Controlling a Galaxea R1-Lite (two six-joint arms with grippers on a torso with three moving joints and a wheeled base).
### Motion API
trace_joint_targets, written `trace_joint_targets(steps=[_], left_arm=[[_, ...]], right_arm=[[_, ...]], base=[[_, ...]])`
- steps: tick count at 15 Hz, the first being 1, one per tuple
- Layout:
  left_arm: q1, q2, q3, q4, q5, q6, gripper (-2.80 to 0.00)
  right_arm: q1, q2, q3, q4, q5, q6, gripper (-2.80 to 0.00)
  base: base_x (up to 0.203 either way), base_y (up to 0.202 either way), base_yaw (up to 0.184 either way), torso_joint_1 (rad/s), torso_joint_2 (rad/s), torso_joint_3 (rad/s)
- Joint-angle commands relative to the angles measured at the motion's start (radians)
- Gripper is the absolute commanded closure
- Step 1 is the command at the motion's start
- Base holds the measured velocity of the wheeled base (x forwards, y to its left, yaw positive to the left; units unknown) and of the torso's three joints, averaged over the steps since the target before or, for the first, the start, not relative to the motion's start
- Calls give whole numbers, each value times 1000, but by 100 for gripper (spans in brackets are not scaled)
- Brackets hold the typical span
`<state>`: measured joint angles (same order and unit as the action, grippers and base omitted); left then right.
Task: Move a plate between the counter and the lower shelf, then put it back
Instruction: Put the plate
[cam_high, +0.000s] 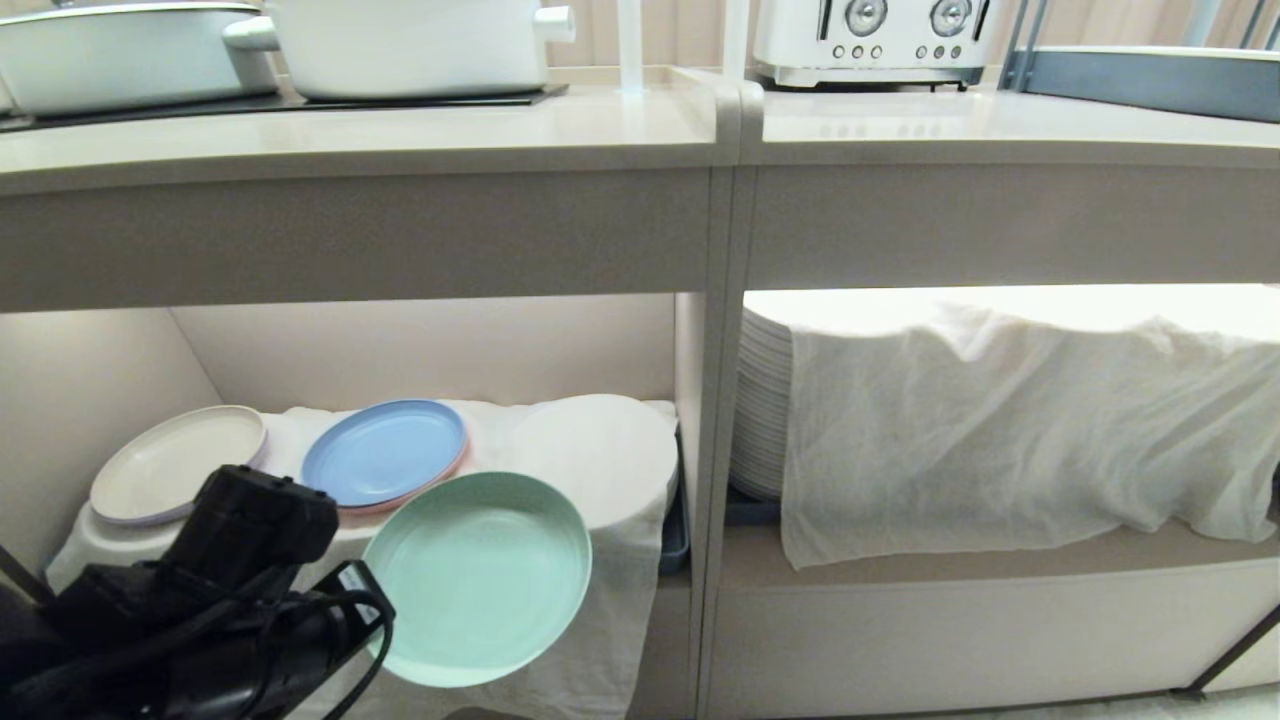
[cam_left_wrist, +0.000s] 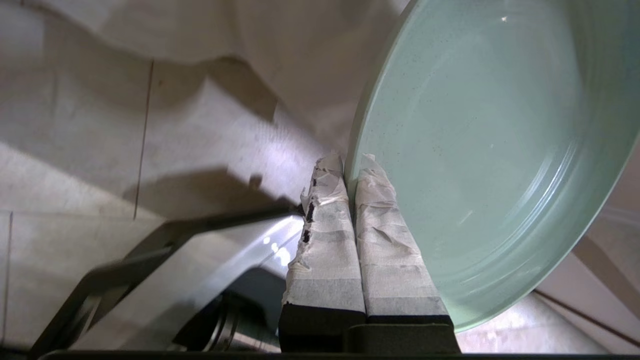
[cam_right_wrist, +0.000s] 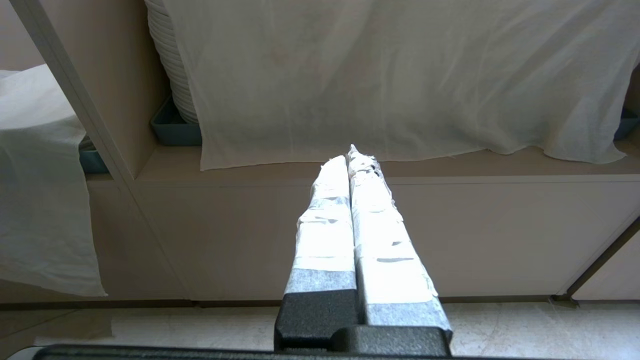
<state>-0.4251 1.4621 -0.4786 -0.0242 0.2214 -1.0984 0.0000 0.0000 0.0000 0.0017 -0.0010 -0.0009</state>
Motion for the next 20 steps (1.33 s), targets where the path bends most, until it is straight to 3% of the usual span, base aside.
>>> trace_joint_targets(steps=[1,8,20], left_arm=[[-3,-134,47,44,-10,-9,0],[-3,-264,144,132,-36,-11,0],[-4,-208,69,124,-39,-11,0]], right_arm=[[0,0,0,0,-1,-1,0],[0,0,0,0,-1,-1,0],[0,0,0,0,-1,-1,0]], base=[[0,0,0,0,0,0],[0,0,0,0,0,0],[0,0,0,0,0,0]])
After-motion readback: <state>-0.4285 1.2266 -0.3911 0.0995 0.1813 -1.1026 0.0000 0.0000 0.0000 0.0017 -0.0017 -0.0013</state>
